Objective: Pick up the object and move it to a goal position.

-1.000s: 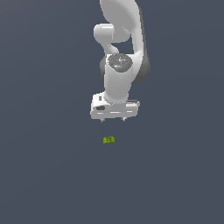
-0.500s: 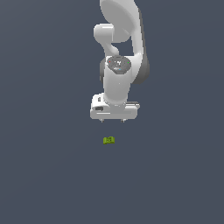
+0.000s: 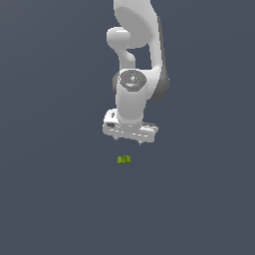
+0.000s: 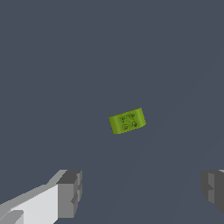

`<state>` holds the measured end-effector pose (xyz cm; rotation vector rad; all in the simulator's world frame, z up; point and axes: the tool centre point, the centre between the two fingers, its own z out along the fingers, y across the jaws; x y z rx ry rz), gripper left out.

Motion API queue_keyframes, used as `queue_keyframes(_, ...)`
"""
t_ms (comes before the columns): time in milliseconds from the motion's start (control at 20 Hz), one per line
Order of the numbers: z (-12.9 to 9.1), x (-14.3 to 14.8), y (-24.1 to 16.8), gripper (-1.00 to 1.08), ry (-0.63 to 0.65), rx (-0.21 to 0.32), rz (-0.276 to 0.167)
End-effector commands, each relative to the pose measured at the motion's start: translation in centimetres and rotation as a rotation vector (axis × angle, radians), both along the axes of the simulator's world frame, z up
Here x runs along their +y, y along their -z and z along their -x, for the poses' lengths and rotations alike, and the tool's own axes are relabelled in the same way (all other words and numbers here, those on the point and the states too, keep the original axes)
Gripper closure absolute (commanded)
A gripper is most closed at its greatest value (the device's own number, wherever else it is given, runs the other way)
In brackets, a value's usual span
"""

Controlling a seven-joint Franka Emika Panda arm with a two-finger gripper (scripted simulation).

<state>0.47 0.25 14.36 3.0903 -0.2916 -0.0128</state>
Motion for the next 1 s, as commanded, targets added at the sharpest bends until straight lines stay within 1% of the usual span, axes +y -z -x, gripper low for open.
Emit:
queue_keyframes(0, -0.2, -0.1, 0.5, -0.92, 0.076, -0.002, -0.004)
queue_keyframes(950, -1.5, -0.8, 4.3, -0.92, 0.659, -0.012, -0.023)
